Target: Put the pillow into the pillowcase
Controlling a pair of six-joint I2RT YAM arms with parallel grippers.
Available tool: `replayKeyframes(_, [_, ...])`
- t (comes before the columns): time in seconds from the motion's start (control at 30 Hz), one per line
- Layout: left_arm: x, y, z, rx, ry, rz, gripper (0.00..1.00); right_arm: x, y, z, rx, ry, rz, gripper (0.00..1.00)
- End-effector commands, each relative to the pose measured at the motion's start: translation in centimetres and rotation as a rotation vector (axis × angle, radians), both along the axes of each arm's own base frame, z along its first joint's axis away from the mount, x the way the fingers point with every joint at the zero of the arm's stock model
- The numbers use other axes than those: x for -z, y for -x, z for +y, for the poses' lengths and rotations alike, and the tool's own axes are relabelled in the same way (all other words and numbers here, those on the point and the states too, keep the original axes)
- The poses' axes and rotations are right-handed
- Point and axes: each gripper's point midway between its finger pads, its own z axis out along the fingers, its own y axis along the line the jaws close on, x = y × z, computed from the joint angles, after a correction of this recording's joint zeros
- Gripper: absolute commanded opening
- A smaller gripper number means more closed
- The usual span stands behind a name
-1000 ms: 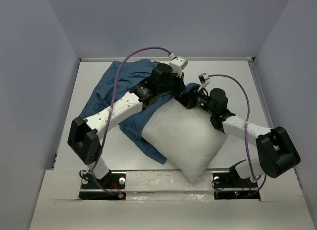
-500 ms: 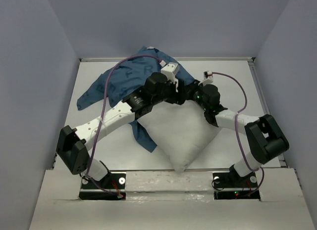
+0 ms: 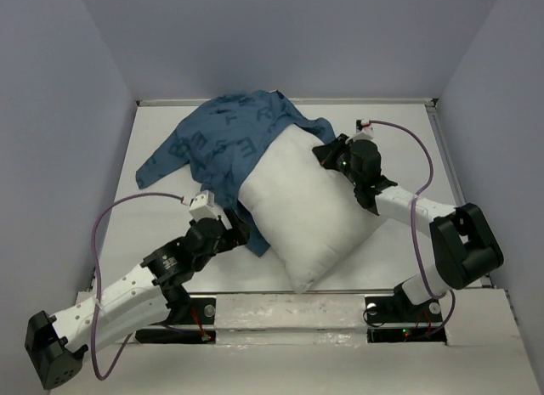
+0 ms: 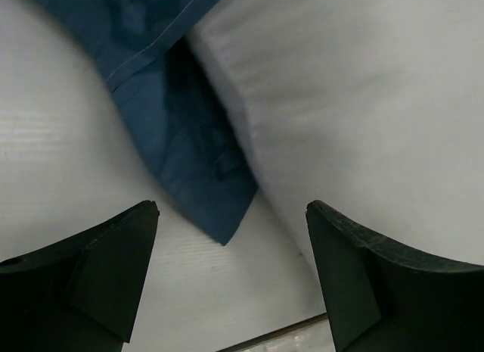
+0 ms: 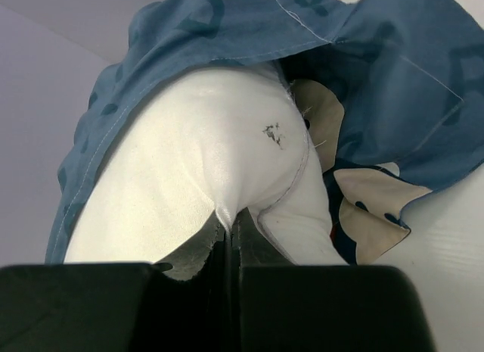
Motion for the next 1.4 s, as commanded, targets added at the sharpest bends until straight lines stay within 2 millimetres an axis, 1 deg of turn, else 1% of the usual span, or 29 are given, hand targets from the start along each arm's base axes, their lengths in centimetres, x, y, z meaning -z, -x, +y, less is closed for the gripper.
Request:
replayKeyframes(0.0, [4.2,0.2,2.2,-0.227,0.148,0.088,0.89,-7.5,-0.9,-0.7,0.033,-0.045,-0.188,0.00])
replayKeyframes(0.07, [4.8,-0.6,2.7,-0.266,0.140,0.066,0.89,-7.6,-0.8,-0.6,0.022,-0.034,-0.189,0.00])
replayKeyframes(0.1, [5.8,-1.1,3.4,-0.289,0.088,0.069,0.89,-7.7,-0.8,-0.6,0.018,-0.027,-0.192,0.00])
replayKeyframes(0.23, [5.6,-4.5,3.3,-0.299,0.089,0.004,0.91,-7.9,-0.1,-0.3,-0.018,-0.027,-0.198,0.00])
replayKeyframes(0.27, [6.7,-5.0,3.6,-0.309,0.061,0.017,0.91,-7.9,0.0,-0.3,-0.021,-0.025,-0.197,0.00])
replayKeyframes(0.3, [6.4,-5.7,3.6,-0.313,0.067,-0.003,0.91,-7.8,0.1,-0.3,-0.024,-0.025,-0.197,0.00])
replayKeyframes(0.33, [5.2,-7.1,3.4,-0.312,0.106,-0.059,0.91,-7.5,0.3,-0.3,-0.024,-0.022,-0.190,0.00])
replayKeyframes(0.37, [5.1,-7.7,3.3,-0.307,0.107,-0.068,0.90,-7.4,0.4,-0.4,-0.024,-0.021,-0.189,0.00])
replayKeyframes(0.4, [6.1,-8.2,3.3,-0.310,0.082,-0.045,0.87,-7.4,0.8,0.0,-0.053,-0.021,-0.186,0.00])
replayKeyframes(0.43, [4.9,-9.2,2.1,-0.274,0.119,-0.075,0.84,-7.3,1.0,-0.1,-0.054,-0.018,-0.183,0.00])
replayKeyframes(0.47, [5.0,-9.5,1.4,-0.244,0.123,-0.071,0.80,-6.7,1.1,-0.2,-0.049,-0.015,-0.172,0.00])
replayKeyframes(0.5, [5.0,-9.8,0.8,-0.224,0.128,-0.066,0.61,-6.6,1.3,-0.4,-0.043,-0.021,-0.164,0.00])
replayKeyframes(0.53, [5.3,-10.2,-0.3,-0.190,0.137,-0.052,0.47,-6.6,1.4,-0.6,-0.036,-0.026,-0.162,0.00])
replayKeyframes(0.57, [5.8,-10.3,-0.6,-0.176,0.131,-0.044,0.21,-5.6,1.8,-0.7,-0.034,-0.037,-0.126,0.00])
replayKeyframes(0.6, [5.3,-10.5,-0.8,-0.169,0.139,-0.057,0.10,-5.2,1.9,-1.3,0.005,-0.047,-0.109,0.00])
replayKeyframes(0.63, [4.6,-10.8,-1.0,-0.161,0.142,-0.072,0.02,-5.5,2.4,-2.0,0.036,-0.066,-0.113,0.00])
replayKeyframes(0.73, [2.5,-11.2,0.3,-0.194,0.132,-0.121,0.00,-3.4,4.6,-3.5,0.099,-0.120,-0.032,0.00])
replayKeyframes(0.87, [1.6,-10.6,3.1,-0.260,0.114,-0.141,0.00,-0.7,8.2,-0.4,-0.005,-0.141,0.048,0.00])
replayKeyframes(0.9, [1.6,-10.1,4.3,-0.287,0.119,-0.149,0.00,-0.2,9.8,1.9,-0.082,-0.130,0.067,0.00])
replayKeyframes(0.97, [2.3,-9.3,5.4,-0.322,0.129,-0.136,0.00,-0.1,11.2,4.6,-0.170,-0.123,0.074,0.00])
replayKeyframes(1.0, [2.6,-8.6,6.2,-0.340,0.135,-0.137,0.00,0.6,12.4,6.7,-0.265,-0.103,0.088,0.00])
replayKeyframes(1.03, [2.7,-8.3,6.3,-0.340,0.141,-0.135,0.00,0.8,12.0,7.0,-0.267,-0.089,0.090,0.02])
replayKeyframes(1.07, [2.8,-8.1,6.7,-0.353,0.149,-0.134,0.00,0.7,12.7,7.9,-0.339,-0.080,0.093,0.18])
replayKeyframes(1.13, [3.3,-7.5,7.4,-0.361,0.141,-0.123,0.00,0.4,13.0,8.0,-0.381,-0.004,0.073,0.49])
replayKeyframes(1.17, [3.3,-7.4,7.9,-0.376,0.134,-0.123,0.00,0.3,13.1,7.6,-0.409,0.097,0.052,0.73])
replayKeyframes(1.23, [3.8,-7.2,8.6,-0.387,0.125,-0.113,0.00,-1.3,13.4,6.7,-0.425,0.198,0.020,0.80])
replayKeyframes(1.27, [3.9,-7.4,9.5,-0.412,0.122,-0.113,0.00,-0.8,14.0,5.8,-0.436,0.272,0.041,0.81])
replayKeyframes(1.33, [4.1,-7.4,10.0,-0.411,0.116,-0.108,0.00,-3.2,13.8,3.7,-0.398,0.349,-0.033,0.82])
replayKeyframes(1.37, [4.2,-7.6,10.5,-0.417,0.111,-0.108,0.00,-3.6,13.7,2.8,-0.383,0.359,-0.046,0.82])
